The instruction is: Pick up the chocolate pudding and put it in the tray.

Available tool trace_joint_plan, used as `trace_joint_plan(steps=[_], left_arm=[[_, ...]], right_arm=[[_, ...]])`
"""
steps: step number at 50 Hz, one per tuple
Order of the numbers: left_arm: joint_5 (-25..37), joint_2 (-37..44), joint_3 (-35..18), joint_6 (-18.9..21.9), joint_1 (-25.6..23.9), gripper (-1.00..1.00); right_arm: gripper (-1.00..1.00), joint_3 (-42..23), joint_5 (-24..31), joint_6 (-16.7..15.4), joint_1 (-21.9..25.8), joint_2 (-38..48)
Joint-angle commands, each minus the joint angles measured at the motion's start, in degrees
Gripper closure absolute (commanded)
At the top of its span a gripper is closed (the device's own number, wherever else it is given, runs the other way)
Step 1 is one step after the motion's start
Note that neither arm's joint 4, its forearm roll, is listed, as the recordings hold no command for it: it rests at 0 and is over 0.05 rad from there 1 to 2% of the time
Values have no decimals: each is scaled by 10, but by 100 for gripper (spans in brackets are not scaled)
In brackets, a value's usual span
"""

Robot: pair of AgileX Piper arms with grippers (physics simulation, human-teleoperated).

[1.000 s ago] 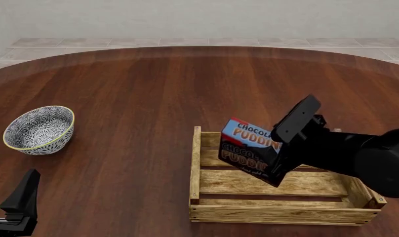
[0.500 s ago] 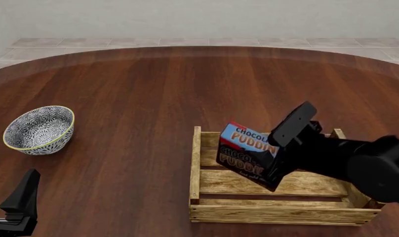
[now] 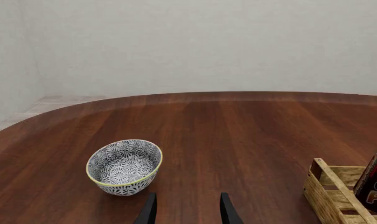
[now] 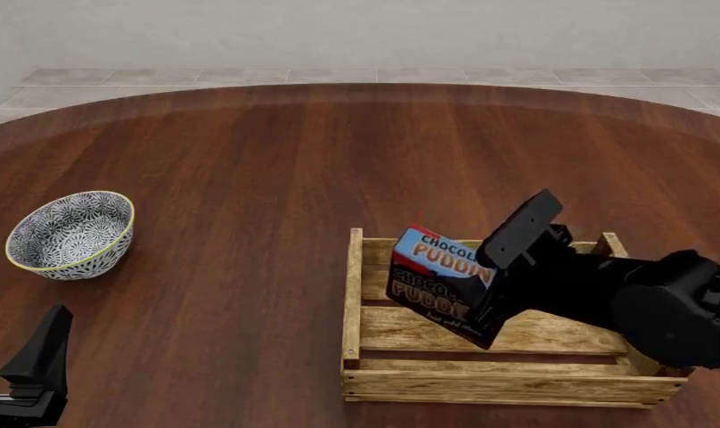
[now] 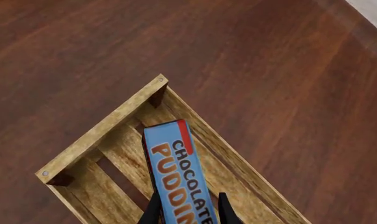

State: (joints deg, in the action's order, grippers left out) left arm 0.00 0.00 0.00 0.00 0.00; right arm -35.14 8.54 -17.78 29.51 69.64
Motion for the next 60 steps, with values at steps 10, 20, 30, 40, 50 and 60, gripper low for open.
trace_joint_plan(steps=[10, 20, 30, 40, 50, 60], left_arm=[[0, 0, 0, 0, 0, -100], [0, 0, 0, 0, 0, -100], [0, 0, 0, 0, 0, -100], [0, 0, 0, 0, 0, -100], [0, 0, 0, 0, 0, -100], [0, 0, 0, 0, 0, -100]], right_arm=[[100, 3, -19, 20, 4, 21], [100, 3, -27, 20, 4, 32], [100, 3, -34, 22, 7, 41], [100, 7, -40, 24, 9, 46], [100, 11, -46, 20, 20, 56], [100, 9, -47, 20, 19, 60]])
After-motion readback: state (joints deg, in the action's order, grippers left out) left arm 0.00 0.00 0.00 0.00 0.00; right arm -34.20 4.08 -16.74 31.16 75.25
